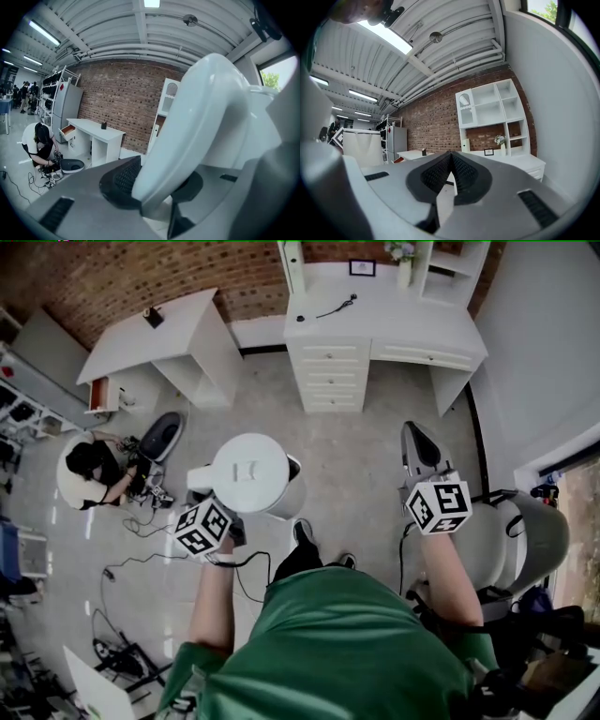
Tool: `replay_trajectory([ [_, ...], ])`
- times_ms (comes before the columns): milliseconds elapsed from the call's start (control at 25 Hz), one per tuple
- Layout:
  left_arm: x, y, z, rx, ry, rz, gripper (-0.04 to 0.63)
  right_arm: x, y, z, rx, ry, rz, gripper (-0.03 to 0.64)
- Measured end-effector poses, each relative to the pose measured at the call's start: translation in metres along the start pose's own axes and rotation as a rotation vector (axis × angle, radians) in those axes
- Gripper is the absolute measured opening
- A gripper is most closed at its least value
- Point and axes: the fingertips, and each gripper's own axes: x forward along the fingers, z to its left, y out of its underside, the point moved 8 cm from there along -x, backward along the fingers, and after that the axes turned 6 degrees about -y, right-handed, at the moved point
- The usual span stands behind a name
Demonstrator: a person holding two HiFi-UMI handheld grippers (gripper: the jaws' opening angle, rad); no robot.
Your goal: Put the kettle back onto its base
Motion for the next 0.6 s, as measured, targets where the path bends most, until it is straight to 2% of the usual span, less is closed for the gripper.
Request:
replay_trajectory([
  [280, 0.051, -0.014, 0.008, -0.005, 0.007, -0.002, 0.133, 0.039, 0.003, -0.012, -0.007, 0.02, 0.023, 0.012],
  [600, 0.16, -0.046, 0.032, -0.012, 0.046, 0.02, 0.133, 0.135, -0.003, -0.024, -0.019, 0.07, 0.047, 0.012],
])
